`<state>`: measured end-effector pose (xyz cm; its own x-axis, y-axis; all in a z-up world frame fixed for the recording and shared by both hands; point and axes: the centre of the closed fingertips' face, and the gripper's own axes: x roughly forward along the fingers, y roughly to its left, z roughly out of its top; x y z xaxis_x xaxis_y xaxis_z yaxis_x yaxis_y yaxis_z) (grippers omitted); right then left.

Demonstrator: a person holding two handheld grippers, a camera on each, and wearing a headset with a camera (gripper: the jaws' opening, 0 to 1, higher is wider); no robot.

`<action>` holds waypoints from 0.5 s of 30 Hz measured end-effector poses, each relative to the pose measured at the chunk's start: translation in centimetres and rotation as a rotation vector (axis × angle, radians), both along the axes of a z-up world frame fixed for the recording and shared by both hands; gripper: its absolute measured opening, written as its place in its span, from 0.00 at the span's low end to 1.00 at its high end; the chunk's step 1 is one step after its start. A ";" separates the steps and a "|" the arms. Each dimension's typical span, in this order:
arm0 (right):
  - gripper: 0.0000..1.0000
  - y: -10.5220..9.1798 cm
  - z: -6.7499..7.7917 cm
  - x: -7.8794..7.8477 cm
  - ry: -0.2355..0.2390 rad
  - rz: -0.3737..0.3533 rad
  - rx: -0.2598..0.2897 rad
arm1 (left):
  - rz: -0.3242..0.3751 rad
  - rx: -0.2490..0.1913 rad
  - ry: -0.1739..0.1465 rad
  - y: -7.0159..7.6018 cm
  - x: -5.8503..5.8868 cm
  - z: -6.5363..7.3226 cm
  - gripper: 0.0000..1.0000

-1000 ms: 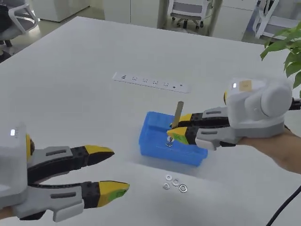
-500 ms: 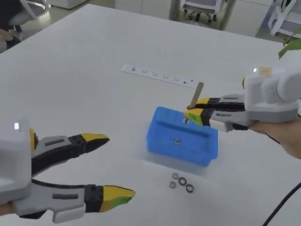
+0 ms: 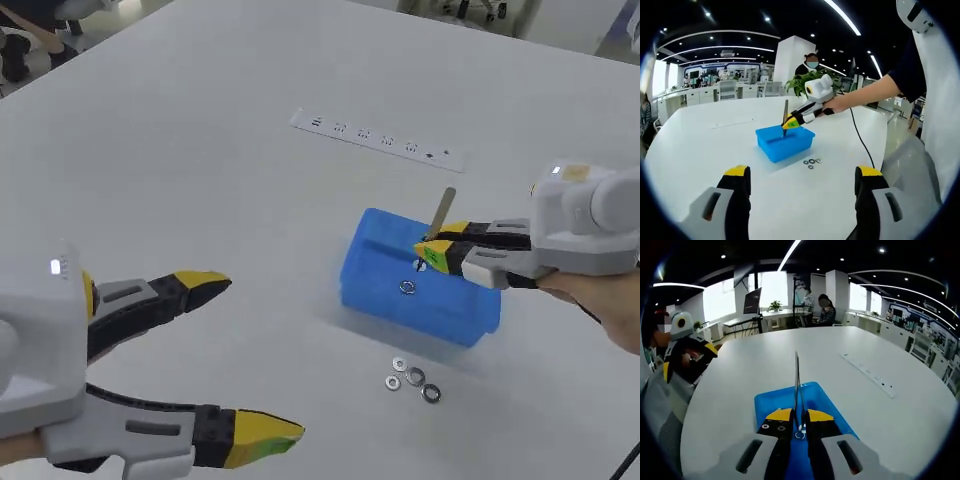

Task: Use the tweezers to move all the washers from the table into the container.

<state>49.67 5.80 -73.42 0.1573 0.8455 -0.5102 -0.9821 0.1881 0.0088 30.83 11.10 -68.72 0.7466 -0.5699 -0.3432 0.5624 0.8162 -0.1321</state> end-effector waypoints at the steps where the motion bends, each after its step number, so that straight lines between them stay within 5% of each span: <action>1: 0.10 0.1 -0.3 0.0 0.005 -0.003 0.002 | 0.003 -0.002 0.001 0.0 0.1 0.0 0.93; 15: 0.11 -0.1 -2.4 0.1 0.015 -0.028 -0.024 | 0.060 -0.015 0.008 1.1 0.1 0.1 0.99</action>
<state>49.80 5.70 -75.79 0.1731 0.8282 -0.5331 -0.9762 0.2161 0.0187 30.89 12.25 -68.57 0.7768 -0.5294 -0.3411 0.5114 0.8463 -0.1488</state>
